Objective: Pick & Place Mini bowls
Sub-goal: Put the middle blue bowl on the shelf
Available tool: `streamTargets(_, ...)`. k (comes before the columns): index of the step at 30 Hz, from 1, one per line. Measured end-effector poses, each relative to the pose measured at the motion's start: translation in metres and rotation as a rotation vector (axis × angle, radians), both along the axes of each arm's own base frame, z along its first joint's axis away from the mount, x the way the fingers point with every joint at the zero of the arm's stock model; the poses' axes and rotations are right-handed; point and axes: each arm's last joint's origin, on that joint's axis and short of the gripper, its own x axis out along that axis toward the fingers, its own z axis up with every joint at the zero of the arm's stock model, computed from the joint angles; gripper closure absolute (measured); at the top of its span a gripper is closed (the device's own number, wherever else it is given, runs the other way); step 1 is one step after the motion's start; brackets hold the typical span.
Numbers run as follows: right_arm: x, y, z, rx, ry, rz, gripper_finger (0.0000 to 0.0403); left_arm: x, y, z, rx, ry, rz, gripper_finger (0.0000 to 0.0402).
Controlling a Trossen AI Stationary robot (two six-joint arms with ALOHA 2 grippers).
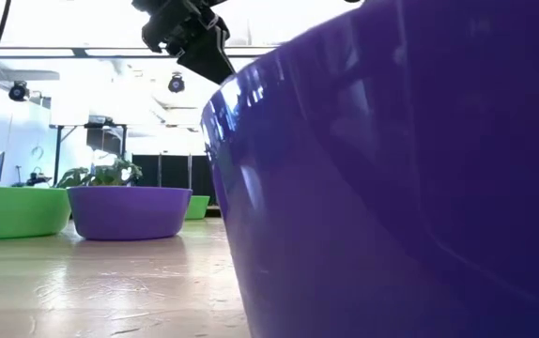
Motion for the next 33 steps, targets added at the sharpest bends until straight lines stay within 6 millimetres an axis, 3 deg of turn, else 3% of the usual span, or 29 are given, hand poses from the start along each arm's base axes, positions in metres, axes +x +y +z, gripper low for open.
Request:
streamTargets(6,0.001,-0.001,-0.002,0.003,0.006,-0.01,0.0317,0.0,0.0,-0.001,0.001,0.004,0.0,0.0402)
streamTargets(16,0.007,-0.001,-0.023,0.0,0.068,-0.009,0.0312,0.0,0.0,-0.002,0.001,0.005,0.001,0.0402)
streamTargets(21,0.007,-0.001,-0.023,0.012,0.066,-0.012,0.0359,0.0,0.0,-0.002,0.001,0.005,0.0,0.0402)
streamTargets(23,0.007,0.0,-0.02,0.019,0.052,-0.013,0.0384,0.0,0.0,-0.002,0.001,0.005,0.0,0.0402)
streamTargets(27,0.003,-0.001,-0.011,0.019,0.032,-0.011,0.0391,0.0,0.0,-0.002,0.001,0.005,0.0,0.0402)
streamTargets(33,-0.007,-0.004,0.037,-0.03,-0.001,-0.029,0.0394,0.0,0.0,-0.002,0.002,0.005,0.0,0.0402)
